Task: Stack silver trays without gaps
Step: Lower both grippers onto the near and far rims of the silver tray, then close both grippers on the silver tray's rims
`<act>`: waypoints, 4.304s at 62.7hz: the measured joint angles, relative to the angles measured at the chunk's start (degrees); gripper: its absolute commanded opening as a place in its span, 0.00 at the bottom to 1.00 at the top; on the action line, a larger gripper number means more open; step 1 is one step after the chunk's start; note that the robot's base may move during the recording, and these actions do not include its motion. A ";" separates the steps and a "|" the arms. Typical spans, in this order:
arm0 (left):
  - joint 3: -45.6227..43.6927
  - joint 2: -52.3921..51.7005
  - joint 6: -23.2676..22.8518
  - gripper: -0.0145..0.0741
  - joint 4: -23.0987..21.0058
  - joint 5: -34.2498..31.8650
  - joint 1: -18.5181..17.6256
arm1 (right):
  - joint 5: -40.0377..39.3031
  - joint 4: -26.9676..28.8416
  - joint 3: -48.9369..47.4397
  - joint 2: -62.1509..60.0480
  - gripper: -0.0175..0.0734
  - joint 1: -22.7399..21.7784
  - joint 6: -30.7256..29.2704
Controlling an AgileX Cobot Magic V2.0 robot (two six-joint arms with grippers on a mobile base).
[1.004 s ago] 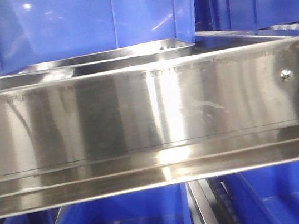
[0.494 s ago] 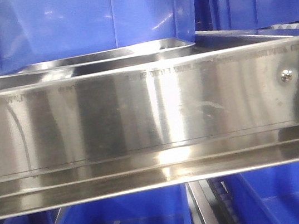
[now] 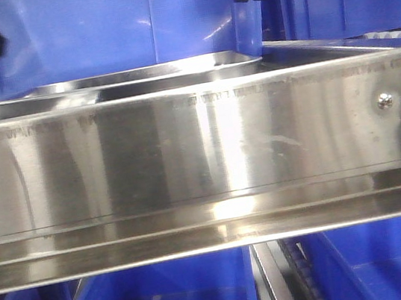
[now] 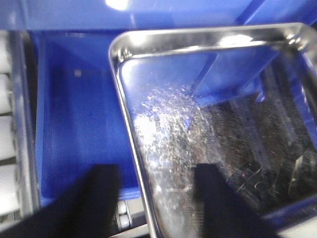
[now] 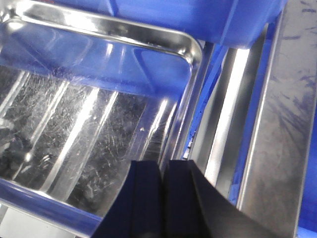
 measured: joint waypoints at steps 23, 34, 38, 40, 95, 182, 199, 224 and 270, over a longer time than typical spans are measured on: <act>-3.83 5.28 0.09 0.56 0.86 1.04 0.00 | -0.36 0.00 0.00 0.13 0.54 0.00 1.19; -3.83 6.68 0.09 0.56 1.05 1.39 0.00 | -0.75 0.00 -0.08 1.50 0.44 0.00 4.78; -3.83 7.07 0.09 0.56 1.05 1.39 0.00 | -0.87 0.00 -0.08 2.31 0.41 0.00 5.09; -3.83 7.19 0.09 0.56 1.05 1.39 0.00 | -0.87 0.00 -0.08 2.79 0.40 0.00 5.40; -3.83 12.02 0.09 0.56 1.05 0.03 0.00 | -4.00 2.16 -0.13 9.96 0.40 -0.47 6.24; -3.85 14.43 0.09 0.51 1.05 -4.69 0.00 | -6.97 1.95 -0.13 9.96 0.40 -3.20 6.32; -3.94 14.46 0.09 0.51 1.05 -5.13 0.00 | -6.97 1.95 -0.13 9.96 0.40 -3.20 6.32; -3.94 14.46 0.09 0.44 1.09 -5.56 0.00 | -5.22 1.95 -0.13 11.85 0.40 -3.20 6.32; -4.16 14.56 -0.64 0.16 -2.70 -5.43 -0.14 | -6.19 5.02 -0.13 11.85 0.11 -3.20 7.17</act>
